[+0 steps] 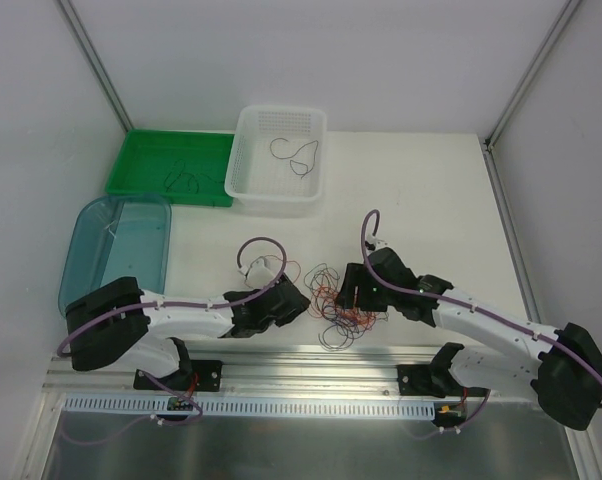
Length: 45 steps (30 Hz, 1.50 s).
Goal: Untangle the cables
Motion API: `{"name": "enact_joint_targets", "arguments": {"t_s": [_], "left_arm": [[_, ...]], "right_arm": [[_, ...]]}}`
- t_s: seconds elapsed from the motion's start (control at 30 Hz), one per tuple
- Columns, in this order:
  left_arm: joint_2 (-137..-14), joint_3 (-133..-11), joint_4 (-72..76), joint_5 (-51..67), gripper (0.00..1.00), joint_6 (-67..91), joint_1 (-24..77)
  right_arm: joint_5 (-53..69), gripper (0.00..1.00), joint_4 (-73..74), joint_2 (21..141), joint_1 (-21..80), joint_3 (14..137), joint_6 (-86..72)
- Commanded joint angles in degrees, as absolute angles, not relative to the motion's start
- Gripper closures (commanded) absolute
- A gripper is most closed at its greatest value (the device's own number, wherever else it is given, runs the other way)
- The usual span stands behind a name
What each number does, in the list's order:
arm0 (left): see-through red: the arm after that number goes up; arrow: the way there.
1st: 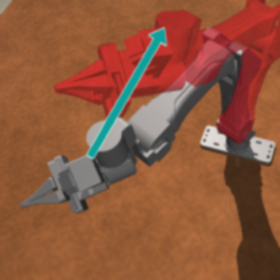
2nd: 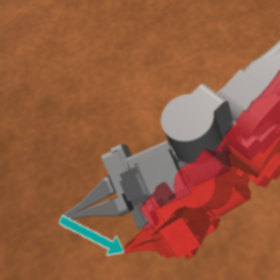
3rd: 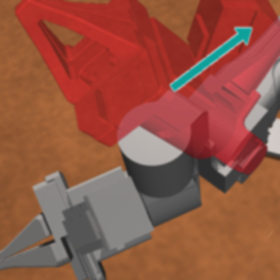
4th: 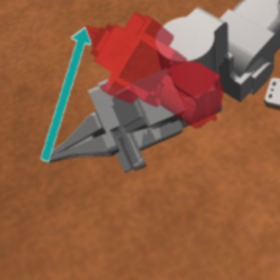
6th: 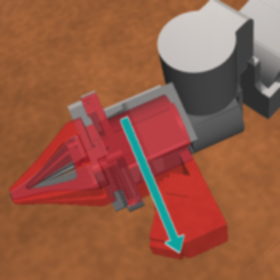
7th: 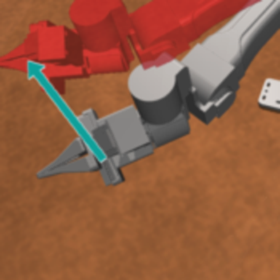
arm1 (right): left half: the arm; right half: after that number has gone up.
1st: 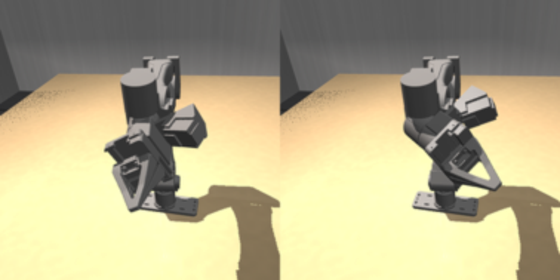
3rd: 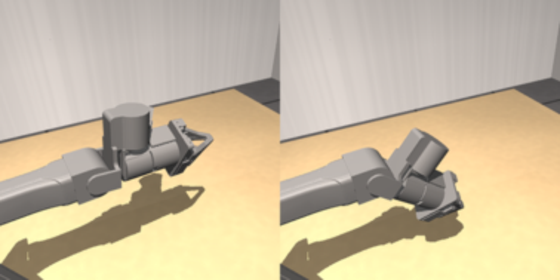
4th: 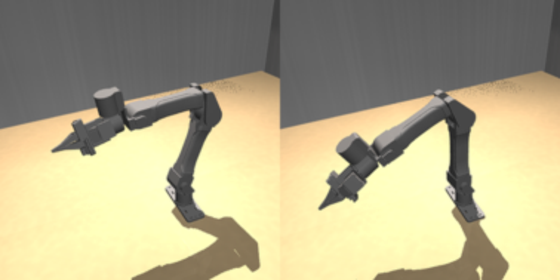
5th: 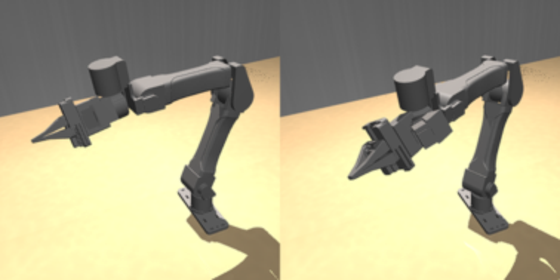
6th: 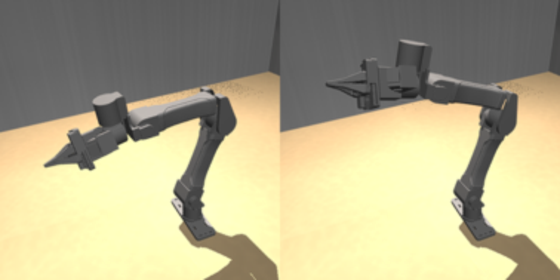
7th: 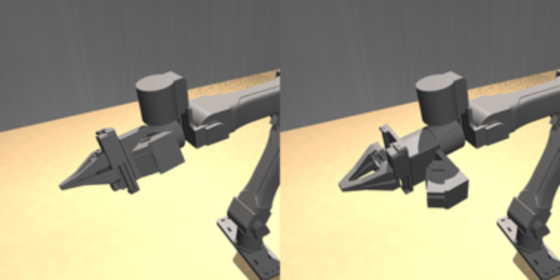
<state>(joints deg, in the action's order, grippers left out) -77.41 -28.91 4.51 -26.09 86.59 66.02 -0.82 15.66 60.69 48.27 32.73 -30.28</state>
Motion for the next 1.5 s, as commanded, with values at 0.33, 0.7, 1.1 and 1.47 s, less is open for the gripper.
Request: {"name": "enact_joint_targets", "arguments": {"t_s": [0.33,0.7,1.1,1.47], "left_arm": [[-86.4,-35.33,6.06,-22.85,0.9,85.96,66.36],[-75.17,-38.75,-2.09,-25.66,1.0,71.56,65.57],[-59.61,-40.52,-14.5,-15.56,1.0,55.9,54.5],[-49.57,-51.65,-30.65,-12.47,1.0,41.93,44.48]], "right_arm": [[-0.79,0.34,13.1,64.5,48.69,32.96,-33.22],[-4.48,0.98,19.5,63.99,46.94,33.75,-31.91],[-12.57,0.99,37.17,50.72,29.37,36.65,-22.24],[-9.67,0.99,43.5,45.0,14.15,41.39,-16.88]]}}
